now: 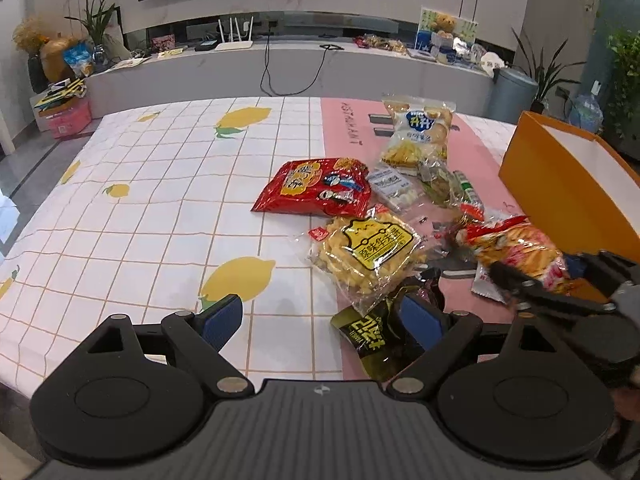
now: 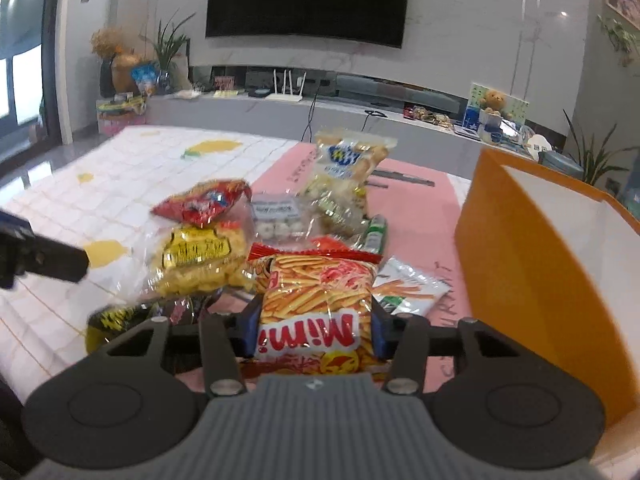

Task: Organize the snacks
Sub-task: 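Grasp the Mimi snack bag with the right tool while the left grasps the dark wrapped snack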

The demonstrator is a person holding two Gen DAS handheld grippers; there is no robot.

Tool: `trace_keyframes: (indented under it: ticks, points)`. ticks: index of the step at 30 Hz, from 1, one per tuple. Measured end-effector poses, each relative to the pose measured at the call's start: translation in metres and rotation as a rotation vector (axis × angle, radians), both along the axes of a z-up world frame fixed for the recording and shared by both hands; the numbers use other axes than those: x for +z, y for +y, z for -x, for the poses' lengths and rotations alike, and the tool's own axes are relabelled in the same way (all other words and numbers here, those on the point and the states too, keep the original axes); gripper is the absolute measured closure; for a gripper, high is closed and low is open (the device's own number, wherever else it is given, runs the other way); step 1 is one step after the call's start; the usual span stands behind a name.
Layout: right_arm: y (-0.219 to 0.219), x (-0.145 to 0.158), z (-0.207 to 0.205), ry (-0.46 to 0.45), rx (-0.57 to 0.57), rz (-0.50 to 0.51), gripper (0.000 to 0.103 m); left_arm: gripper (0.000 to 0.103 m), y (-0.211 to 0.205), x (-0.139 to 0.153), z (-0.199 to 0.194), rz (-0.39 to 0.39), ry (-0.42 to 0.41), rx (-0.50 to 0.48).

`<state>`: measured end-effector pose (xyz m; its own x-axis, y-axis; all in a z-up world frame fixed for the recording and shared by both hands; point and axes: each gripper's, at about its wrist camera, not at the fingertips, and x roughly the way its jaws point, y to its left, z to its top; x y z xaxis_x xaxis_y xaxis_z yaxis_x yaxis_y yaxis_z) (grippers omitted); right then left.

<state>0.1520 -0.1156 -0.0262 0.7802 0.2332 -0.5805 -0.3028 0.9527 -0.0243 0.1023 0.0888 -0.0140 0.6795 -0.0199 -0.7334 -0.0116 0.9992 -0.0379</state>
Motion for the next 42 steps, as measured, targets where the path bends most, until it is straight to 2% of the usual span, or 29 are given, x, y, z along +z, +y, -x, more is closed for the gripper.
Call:
trace_keyframes:
  ticks: [4, 7, 10, 15, 19, 24, 30, 34, 37, 40, 42]
  points:
    - [-0.02, 0.026, 0.012, -0.051, -0.02, -0.057, 0.054, 0.0, -0.007, 0.0, 0.003, 0.031, 0.005, -0.092]
    - [-0.035, 0.045, 0.02, -0.09, -0.034, -0.106, 0.054, 0.0, -0.019, 0.0, 0.005, -0.005, -0.021, -0.188]
    - [-0.049, 0.057, 0.023, -0.115, -0.066, -0.144, 0.054, 0.0, -0.032, -0.006, -0.005, -0.01, 0.0, -0.215]
    - [-0.052, 0.058, 0.022, -0.099, -0.088, -0.169, 0.054, 0.0, -0.054, -0.027, -0.025, -0.041, 0.1, -0.188]
    - [-0.045, 0.056, 0.023, -0.09, -0.076, -0.164, 0.054, 0.0, -0.063, -0.04, -0.041, -0.077, 0.146, -0.115]
    - [-0.045, 0.054, 0.022, -0.085, -0.066, -0.157, 0.054, 0.0, -0.063, -0.061, -0.059, -0.045, 0.263, -0.069]
    - [-0.044, 0.053, 0.017, -0.08, -0.056, -0.165, 0.054, 0.004, -0.062, -0.063, -0.06, -0.038, 0.244, -0.052]
    - [-0.043, 0.053, 0.018, -0.086, -0.047, -0.146, 0.054, 0.004, -0.063, -0.059, -0.057, -0.063, 0.236, -0.069]
    - [-0.044, 0.052, 0.018, -0.079, -0.052, -0.152, 0.054, 0.002, -0.061, -0.051, -0.059, -0.018, 0.208, -0.069]
    - [-0.046, 0.052, 0.016, -0.07, -0.054, -0.162, 0.054, 0.0, -0.051, -0.046, -0.061, 0.086, 0.222, -0.058]
    - [-0.045, 0.052, 0.016, -0.07, -0.051, -0.161, 0.054, 0.0, -0.043, -0.047, -0.064, 0.138, 0.228, -0.016]
